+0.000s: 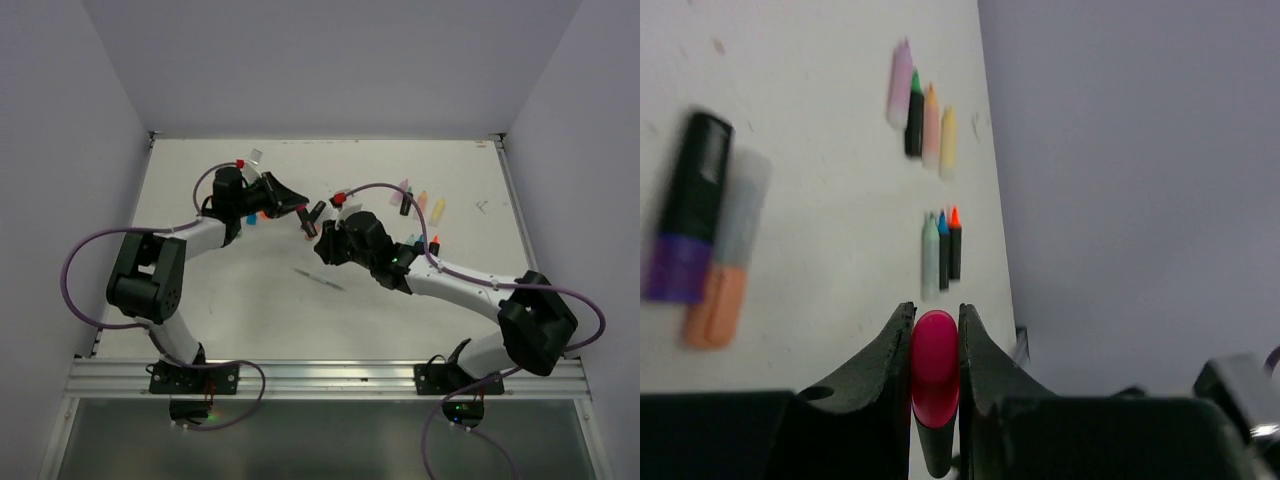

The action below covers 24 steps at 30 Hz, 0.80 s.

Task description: Open the pen caps

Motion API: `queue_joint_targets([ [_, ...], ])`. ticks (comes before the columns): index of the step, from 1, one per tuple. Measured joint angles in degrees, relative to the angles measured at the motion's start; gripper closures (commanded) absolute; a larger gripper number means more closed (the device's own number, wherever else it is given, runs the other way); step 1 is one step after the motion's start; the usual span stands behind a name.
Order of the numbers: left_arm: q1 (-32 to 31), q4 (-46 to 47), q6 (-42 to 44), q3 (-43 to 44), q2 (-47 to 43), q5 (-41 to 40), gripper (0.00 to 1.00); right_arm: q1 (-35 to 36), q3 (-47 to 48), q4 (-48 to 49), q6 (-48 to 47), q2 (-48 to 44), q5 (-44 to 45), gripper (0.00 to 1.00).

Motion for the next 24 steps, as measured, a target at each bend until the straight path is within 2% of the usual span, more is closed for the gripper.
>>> queue_joint_targets([
  [5,8.11,5.27,-0.20,6.71,3.19,-6.86,1.00,2.56,-5.73,-11.37,1.03,-4.24,-1.88,1.00],
  [9,9.57,8.24,-0.50,7.78,3.19,-8.87,1.00,3.43,-8.07,-16.57,1.31,-5.25,-1.92,0.98],
  [10,9.22,8.41,-0.50,7.78,3.19,-8.87,1.00,3.43,-8.17,-17.29,1.25,-6.25,-1.81,0.75],
  [11,8.83,8.41,-0.50,7.76,3.19,-8.85,1.00,3.43,-8.17,-17.57,1.18,-7.61,-1.44,0.30],
  [12,8.50,8.41,-0.44,7.65,3.15,-8.81,1.00,3.41,-8.17,-17.42,1.20,-9.11,-0.96,0.02],
  [16,7.39,8.22,0.07,4.20,0.74,-8.50,1.00,3.13,-4.39,-17.81,-2.67,-11.04,0.94,0.01],
  [20,6.01,7.93,0.11,-0.81,-3.69,-7.98,1.00,3.02,5.86,-17.53,-7.21,-4.07,1.70,0.01],
  [24,3.80,8.70,-0.04,-5.29,-7.56,-7.06,1.00,2.75,8.46,-13.38,-9.79,-0.15,2.25,0.01],
])
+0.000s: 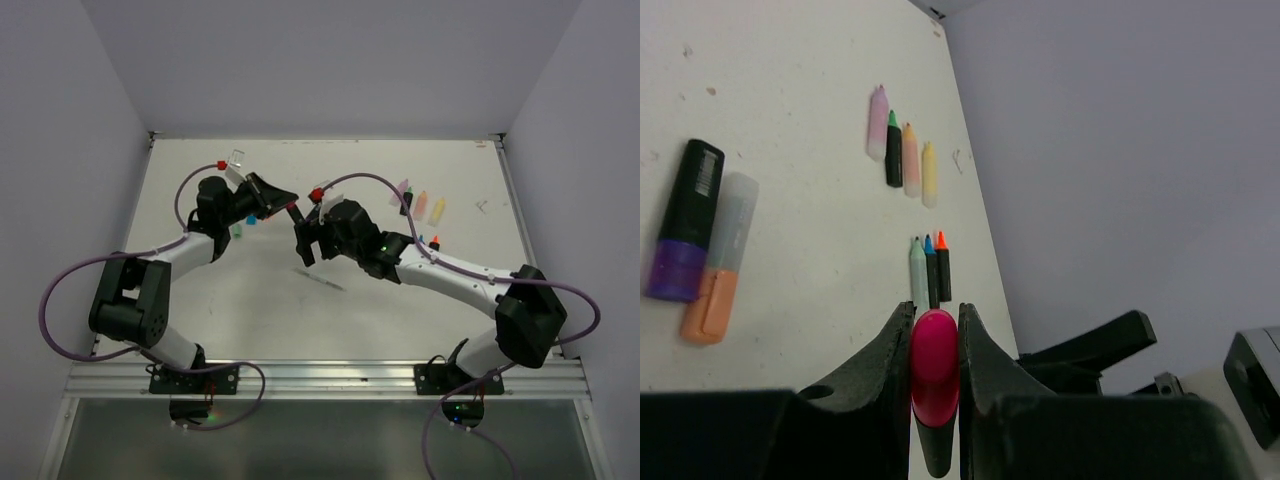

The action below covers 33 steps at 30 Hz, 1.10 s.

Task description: Open the pen caps

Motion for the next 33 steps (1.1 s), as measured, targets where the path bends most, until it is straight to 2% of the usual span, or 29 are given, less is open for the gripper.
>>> queue_joint_targets([
  [4,-1.57,0.68,-0.42,-3.39,-2.25,0.98,1.00,-0.94,2.67,0.55,-1.03,5.18,-0.09,0.03],
  [8,-2.73,1.16,-0.83,-4.37,-2.58,1.18,1.00,-1.51,5.60,0.57,-1.40,9.75,-0.20,0.21],
  [10,-3.34,1.79,-1.53,-4.61,-2.58,1.46,1.00,-1.57,6.47,0.68,-1.38,10.84,-0.11,0.25],
  [13,-4.11,2.67,-2.45,-4.74,-2.58,1.77,1.00,-1.57,6.88,1.33,-1.36,11.26,-0.20,0.49],
  [14,-4.33,2.97,-2.71,-4.74,-2.56,1.86,1.00,-1.57,7.02,1.44,-1.40,11.26,-0.22,0.84],
  [15,-4.42,3.50,-2.95,-4.74,-2.56,1.62,1.00,-1.57,7.17,1.51,-1.36,11.28,-0.81,1.00],
  [23,-3.67,6.80,-5.25,-3.76,0.87,2.84,1.00,-1.36,5.99,3.76,2.16,11.78,-1.11,1.00],
  [29,-2.78,5.14,-8.04,3.21,9.46,12.96,1.00,-1.62,-3.96,14.88,6.71,7.98,0.20,1.00],
  [31,-2.78,4.24,-9.38,6.54,11.98,17.75,1.00,-1.57,-7.61,17.44,8.13,4.72,0.70,1.00],
  [33,-2.29,4.42,-9.88,10.19,13.88,18.60,1.00,-1.18,-11.61,17.49,9.49,0.17,0.72,1.00],
])
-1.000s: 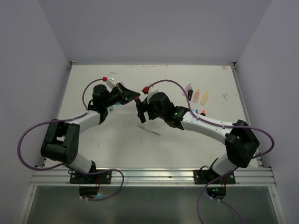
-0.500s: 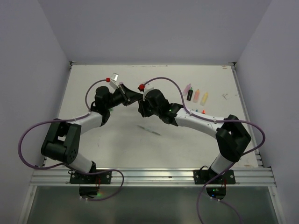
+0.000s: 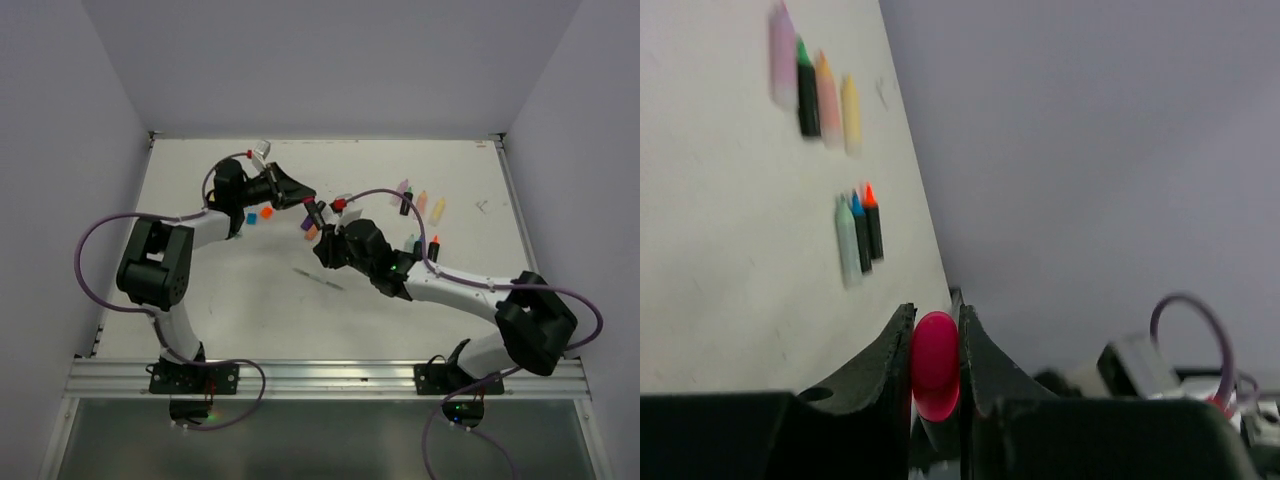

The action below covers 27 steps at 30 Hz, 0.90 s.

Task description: Open the pen caps

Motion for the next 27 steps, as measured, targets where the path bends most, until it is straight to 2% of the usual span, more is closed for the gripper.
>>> queue_joint_targets([
  [3,5.16,1.05,0.20,5.42,2.12,-6.69,1.00,2.51,-5.75,-5.51,1.27,-6.16,-0.81,1.00],
  [6,10.36,1.97,0.61,7.17,2.29,-11.37,1.00,4.24,-8.20,-9.07,2.45,-7.08,-1.46,1.00],
  [9,11.50,1.60,1.46,7.21,2.23,-13.84,1.00,4.09,-9.51,-12.41,3.08,-7.32,0.17,1.00],
  [10,11.21,1.44,1.75,7.10,2.12,-13.84,1.00,4.07,-9.51,-13.16,3.08,-7.41,1.05,0.86],
  [12,10.40,1.27,2.67,5.81,0.90,-13.94,1.00,3.87,-9.22,-14.25,3.08,-8.02,2.36,0.38],
  [13,10.05,1.31,2.95,4.76,-0.09,-13.79,1.00,3.72,-8.55,-15.17,2.36,-8.24,2.86,0.18],
  [15,9.57,2.10,3.85,1.84,-2.62,-12.83,1.00,3.26,-5.73,-16.87,0.09,-8.31,3.08,0.15],
  [17,9.27,4.46,4.09,-1.14,-4.81,-10.58,1.00,2.08,-0.66,-19.19,-1.75,-7.82,1.77,0.06],
  [19,9.22,8.39,4.04,-4.15,-6.23,-7.45,1.00,-1.09,4.76,-19.71,-2.54,-7.06,-2.60,0.01],
  [23,9.16,13.31,4.28,-8.04,-7.23,-1.62,1.00,-11.41,10.01,-16.94,-2.49,-6.29,-14.49,0.02],
  [26,9.01,17.42,3.80,-9.53,-7.17,2.12,1.00,-16.41,10.84,-15.39,-2.27,-4.17,-23.28,0.08],
  [27,8.92,19.47,3.43,-9.81,-6.95,3.02,1.00,-16.79,11.50,-15.26,-1.95,-2.95,-25.73,0.13],
])
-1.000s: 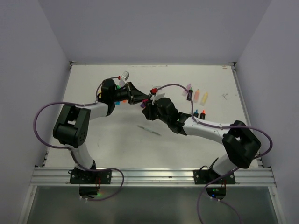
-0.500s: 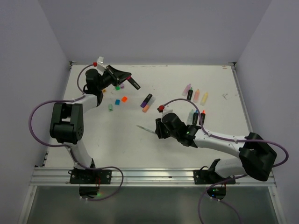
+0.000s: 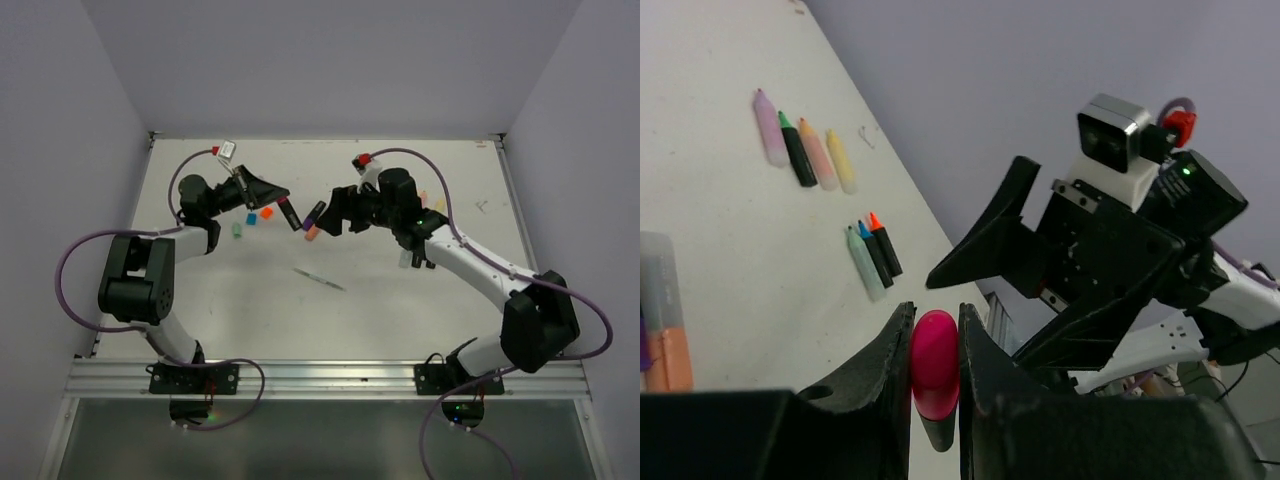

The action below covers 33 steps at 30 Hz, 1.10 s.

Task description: Open the pen caps

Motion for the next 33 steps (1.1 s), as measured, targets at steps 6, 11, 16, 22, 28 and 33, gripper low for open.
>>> queue_joint_targets([
  [6,-1.75,10.73,-5.33,-0.50,3.28,3.45,1.00,0.00,2.10,10.01,6.58,11.87,-18.10,0.23],
  [11,-3.04,12.83,-7.58,-1.07,4.46,4.39,1.00,0.00,1.73,20.50,13.40,15.80,-24.90,0.32],
  [16,-4.57,14.05,-8.92,-1.09,4.61,4.26,1.00,0.02,1.79,31.39,19.69,18.32,-28.89,0.54],
  [22,-6.19,14.36,-10.23,-1.07,5.53,2.78,1.00,0.28,1.68,41.79,27.65,23.15,-31.19,0.91],
  [28,-6.40,14.78,-11.32,-1.01,5.57,2.03,1.00,0.28,0.04,46.01,29.66,23.43,-30.88,1.00],
  [33,-6.45,14.45,-11.34,-1.03,5.57,2.14,1.00,1.25,-3.72,48.85,29.62,21.66,-26.75,1.00],
])
